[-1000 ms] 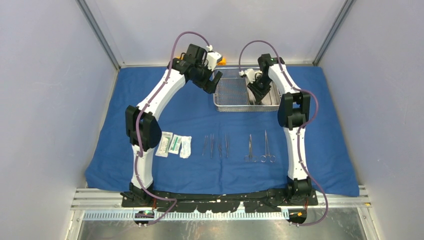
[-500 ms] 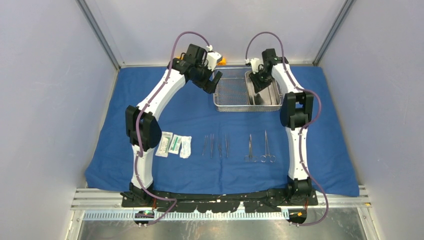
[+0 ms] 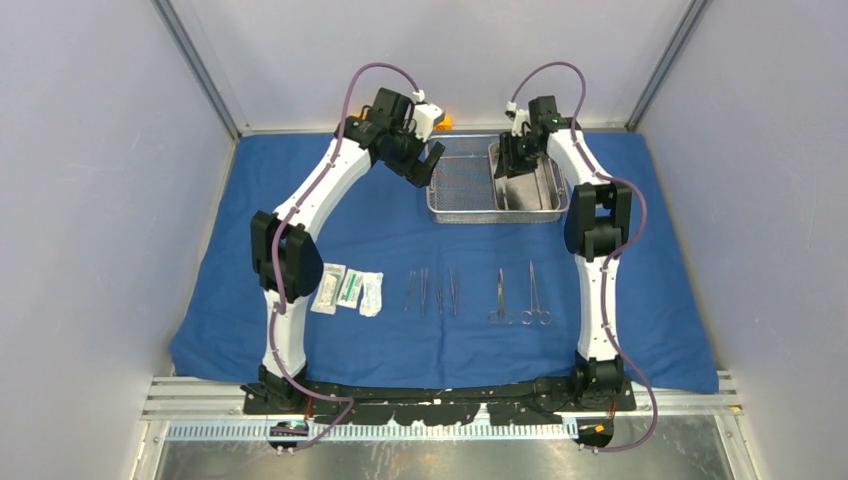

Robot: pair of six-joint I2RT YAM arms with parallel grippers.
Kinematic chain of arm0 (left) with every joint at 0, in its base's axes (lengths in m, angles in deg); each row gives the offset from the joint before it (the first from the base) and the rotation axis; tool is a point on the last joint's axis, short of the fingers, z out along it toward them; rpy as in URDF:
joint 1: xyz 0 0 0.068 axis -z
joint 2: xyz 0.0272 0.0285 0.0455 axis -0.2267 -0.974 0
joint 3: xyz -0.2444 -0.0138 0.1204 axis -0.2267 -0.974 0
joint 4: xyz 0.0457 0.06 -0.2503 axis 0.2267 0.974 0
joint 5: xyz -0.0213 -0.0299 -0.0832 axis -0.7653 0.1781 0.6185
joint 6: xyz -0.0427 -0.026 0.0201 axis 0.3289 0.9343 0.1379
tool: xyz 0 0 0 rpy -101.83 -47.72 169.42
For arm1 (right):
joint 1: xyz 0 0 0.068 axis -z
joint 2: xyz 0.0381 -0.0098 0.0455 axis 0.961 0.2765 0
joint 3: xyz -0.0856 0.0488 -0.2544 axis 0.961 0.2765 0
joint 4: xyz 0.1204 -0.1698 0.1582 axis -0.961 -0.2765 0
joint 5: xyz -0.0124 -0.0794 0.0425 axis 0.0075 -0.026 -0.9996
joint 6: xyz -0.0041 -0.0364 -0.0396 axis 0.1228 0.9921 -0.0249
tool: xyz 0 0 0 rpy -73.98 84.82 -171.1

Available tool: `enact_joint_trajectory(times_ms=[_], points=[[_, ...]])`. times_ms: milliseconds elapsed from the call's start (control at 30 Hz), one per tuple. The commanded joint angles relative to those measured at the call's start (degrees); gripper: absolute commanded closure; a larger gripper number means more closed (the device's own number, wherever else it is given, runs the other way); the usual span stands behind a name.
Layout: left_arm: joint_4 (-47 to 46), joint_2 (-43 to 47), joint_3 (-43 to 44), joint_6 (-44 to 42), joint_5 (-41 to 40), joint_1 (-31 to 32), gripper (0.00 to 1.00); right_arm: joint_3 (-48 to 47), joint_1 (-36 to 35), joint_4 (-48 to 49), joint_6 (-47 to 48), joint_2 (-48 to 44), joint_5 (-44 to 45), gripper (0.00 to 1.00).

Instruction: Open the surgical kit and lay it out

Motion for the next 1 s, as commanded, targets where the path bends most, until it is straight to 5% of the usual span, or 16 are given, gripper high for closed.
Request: enact_joint_trajectory(times_ms=[0,333,600,967], points=[[-1.94,1.88,-0.33,-0.02,0.25,-0.26,0.14,1.11,-0.13,4.54,-5.21,-6.49,0.13,0.56],[-1.95,2.31,-0.5,-0.03,0.42,-0.29,0.14,2.64,-1.62,5.95,-7.82,-7.26,-0.36,0.55],[-1.83,1.92,-0.09,0.07,0.66,-0.26,0.14,1.0,-4.48,5.55,-5.64,-2.71,10.04,0.58],[-1.67,1.07,0.51,0.1,0.97,-0.26,0.14,-1.92,-6.98,7.43,-12.34,-2.81,4.83,0.89]])
